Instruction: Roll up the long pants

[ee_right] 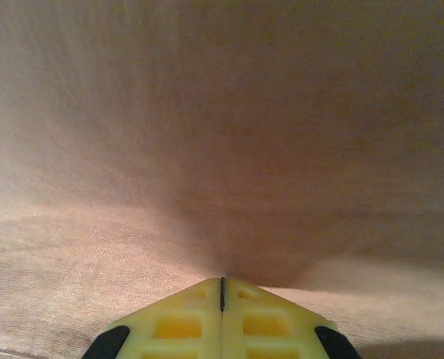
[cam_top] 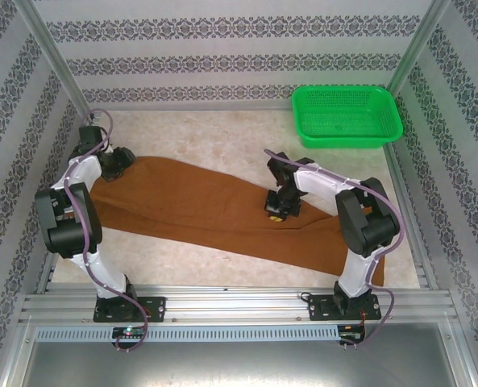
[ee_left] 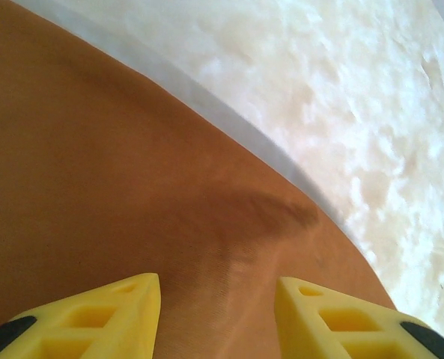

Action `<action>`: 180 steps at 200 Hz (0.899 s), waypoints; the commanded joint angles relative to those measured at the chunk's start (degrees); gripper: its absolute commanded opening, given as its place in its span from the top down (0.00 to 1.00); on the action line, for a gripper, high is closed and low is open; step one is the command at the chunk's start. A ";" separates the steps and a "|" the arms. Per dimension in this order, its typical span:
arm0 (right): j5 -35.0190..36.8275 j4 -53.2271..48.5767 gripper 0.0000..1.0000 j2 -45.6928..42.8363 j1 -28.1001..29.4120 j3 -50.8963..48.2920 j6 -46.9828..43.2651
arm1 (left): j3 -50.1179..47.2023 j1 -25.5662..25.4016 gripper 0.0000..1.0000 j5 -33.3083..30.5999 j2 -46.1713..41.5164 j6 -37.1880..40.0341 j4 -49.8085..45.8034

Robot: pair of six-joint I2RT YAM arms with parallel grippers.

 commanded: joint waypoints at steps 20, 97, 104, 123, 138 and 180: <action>-1.93 0.39 1.00 4.74 -1.83 -0.27 1.96 | -2.03 -3.70 0.60 5.82 5.90 0.98 0.06; -3.56 -1.08 1.00 10.70 -6.79 7.84 3.37 | -1.74 -6.24 0.61 6.38 9.46 0.62 0.31; -3.79 -1.55 1.00 11.12 -7.45 9.08 3.29 | -1.63 -6.61 0.61 5.67 9.39 0.87 -0.10; -3.76 -2.75 1.00 12.25 -9.00 12.48 2.98 | -1.65 -7.11 0.61 4.81 9.19 0.81 -0.51; -3.63 -4.39 1.00 13.55 -10.21 15.69 2.12 | -1.47 -7.32 0.61 4.94 9.28 0.52 -0.58; -3.21 -7.42 1.00 17.46 -12.69 24.14 0.00 | 1.45 -7.48 0.61 3.82 10.80 -0.17 -0.30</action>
